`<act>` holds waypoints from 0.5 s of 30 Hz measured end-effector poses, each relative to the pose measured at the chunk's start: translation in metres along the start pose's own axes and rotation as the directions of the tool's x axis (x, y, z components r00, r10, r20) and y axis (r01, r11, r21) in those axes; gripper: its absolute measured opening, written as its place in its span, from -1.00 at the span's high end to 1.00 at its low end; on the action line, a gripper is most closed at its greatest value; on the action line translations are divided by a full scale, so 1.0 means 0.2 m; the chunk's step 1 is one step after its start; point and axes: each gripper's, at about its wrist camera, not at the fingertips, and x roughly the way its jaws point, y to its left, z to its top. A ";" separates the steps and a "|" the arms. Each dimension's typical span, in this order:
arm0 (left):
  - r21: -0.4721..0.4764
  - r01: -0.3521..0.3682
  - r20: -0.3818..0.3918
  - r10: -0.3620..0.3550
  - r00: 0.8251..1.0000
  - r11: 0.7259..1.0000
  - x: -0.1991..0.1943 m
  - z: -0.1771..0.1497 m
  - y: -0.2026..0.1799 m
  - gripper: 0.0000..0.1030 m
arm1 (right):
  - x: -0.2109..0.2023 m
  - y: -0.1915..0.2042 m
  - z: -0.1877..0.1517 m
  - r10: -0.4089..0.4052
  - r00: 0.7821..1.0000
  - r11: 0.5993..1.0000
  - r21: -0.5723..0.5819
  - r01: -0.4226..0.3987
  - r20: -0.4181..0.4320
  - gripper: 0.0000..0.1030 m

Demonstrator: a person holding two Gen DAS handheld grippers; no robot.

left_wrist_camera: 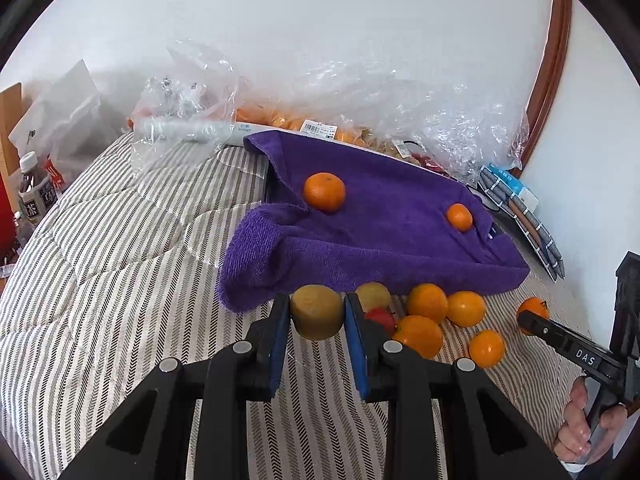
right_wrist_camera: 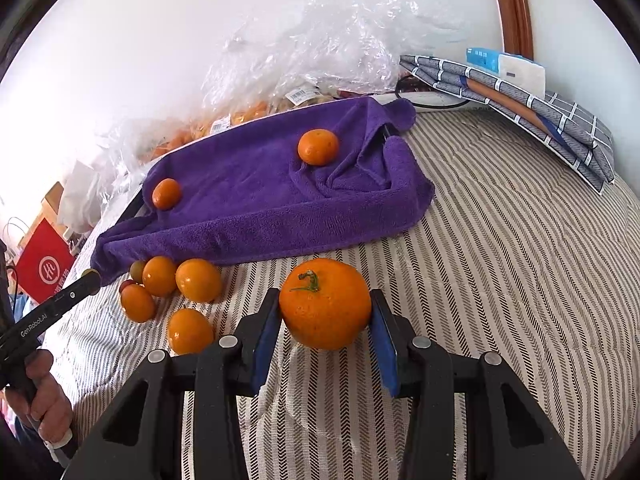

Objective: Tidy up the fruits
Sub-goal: 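Lift and carry the held fruits onto the purple towel with both grippers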

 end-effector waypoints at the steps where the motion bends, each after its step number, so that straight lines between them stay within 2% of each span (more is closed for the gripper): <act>1: 0.004 0.003 0.004 -0.003 1.000 1.000 -0.01 0.00 0.00 0.50 | -0.01 0.00 0.00 0.000 1.000 1.000 0.001 0.000 0.007 0.16; 6: -0.015 0.009 0.023 -0.008 1.000 1.000 -0.05 0.03 0.01 0.50 | -0.03 0.00 0.00 -0.001 0.999 1.000 0.013 0.000 0.034 0.16; 9: -0.040 0.042 0.031 -0.041 0.999 0.998 -0.09 0.08 0.01 0.50 | -0.06 0.00 0.00 0.035 0.999 0.999 0.021 -0.036 0.039 0.16; 12: -0.041 0.059 0.051 -0.057 0.997 0.997 -0.13 0.15 -0.02 0.49 | -0.10 0.01 0.06 0.038 0.997 0.999 0.008 -0.038 0.065 0.16; 15: -0.026 0.022 0.070 -0.020 0.997 0.999 -0.11 0.26 -0.05 0.49 | -0.11 0.02 0.14 0.038 0.994 0.999 -0.012 -0.037 0.102 0.16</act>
